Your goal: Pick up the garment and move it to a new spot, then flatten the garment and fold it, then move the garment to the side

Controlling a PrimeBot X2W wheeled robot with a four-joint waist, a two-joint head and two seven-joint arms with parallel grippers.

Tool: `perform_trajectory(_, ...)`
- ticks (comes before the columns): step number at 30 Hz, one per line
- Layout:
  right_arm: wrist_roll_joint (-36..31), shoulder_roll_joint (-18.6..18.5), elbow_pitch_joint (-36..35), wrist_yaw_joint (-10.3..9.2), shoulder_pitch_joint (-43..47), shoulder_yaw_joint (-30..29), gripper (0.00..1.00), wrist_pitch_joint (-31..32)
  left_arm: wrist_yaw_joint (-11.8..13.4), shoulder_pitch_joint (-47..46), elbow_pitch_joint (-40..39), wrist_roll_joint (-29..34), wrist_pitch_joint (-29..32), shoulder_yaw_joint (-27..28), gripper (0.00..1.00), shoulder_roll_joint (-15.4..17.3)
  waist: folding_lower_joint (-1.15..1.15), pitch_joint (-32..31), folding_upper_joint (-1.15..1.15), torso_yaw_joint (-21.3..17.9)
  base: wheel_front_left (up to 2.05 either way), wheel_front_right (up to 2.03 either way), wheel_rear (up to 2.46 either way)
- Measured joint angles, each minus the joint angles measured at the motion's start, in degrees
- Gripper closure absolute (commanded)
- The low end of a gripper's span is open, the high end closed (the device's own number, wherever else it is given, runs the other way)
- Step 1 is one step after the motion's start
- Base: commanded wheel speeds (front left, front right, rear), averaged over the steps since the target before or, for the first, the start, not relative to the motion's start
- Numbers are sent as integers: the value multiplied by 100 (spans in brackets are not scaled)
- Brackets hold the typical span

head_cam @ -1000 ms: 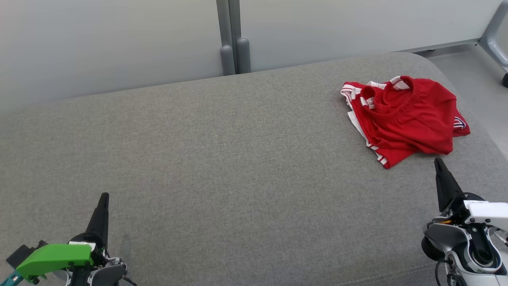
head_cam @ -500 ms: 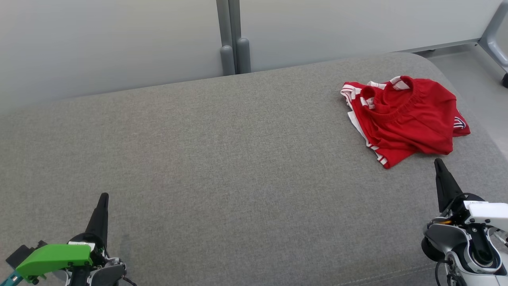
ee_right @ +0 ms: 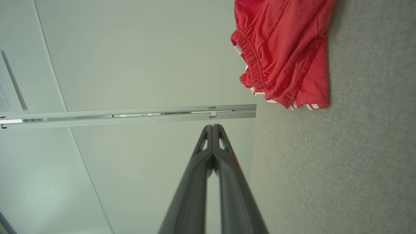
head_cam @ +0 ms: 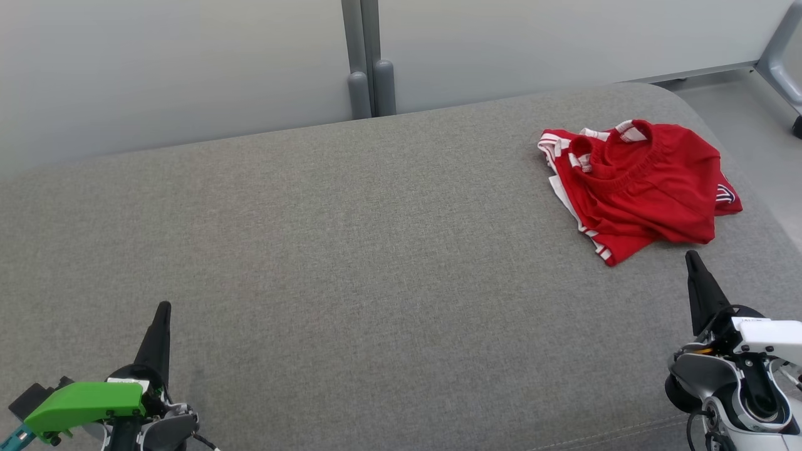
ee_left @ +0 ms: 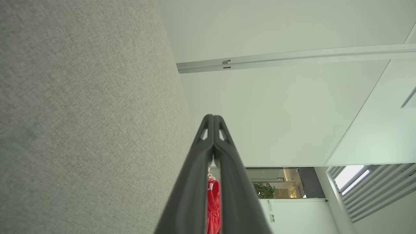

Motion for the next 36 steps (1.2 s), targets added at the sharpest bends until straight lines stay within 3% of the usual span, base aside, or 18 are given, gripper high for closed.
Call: perform_trajectory(36,0,13,36,1,-3,-14,100,19,-7,-4,81,0,3,31,100,-1,0,-2,0,0,0,0,0)
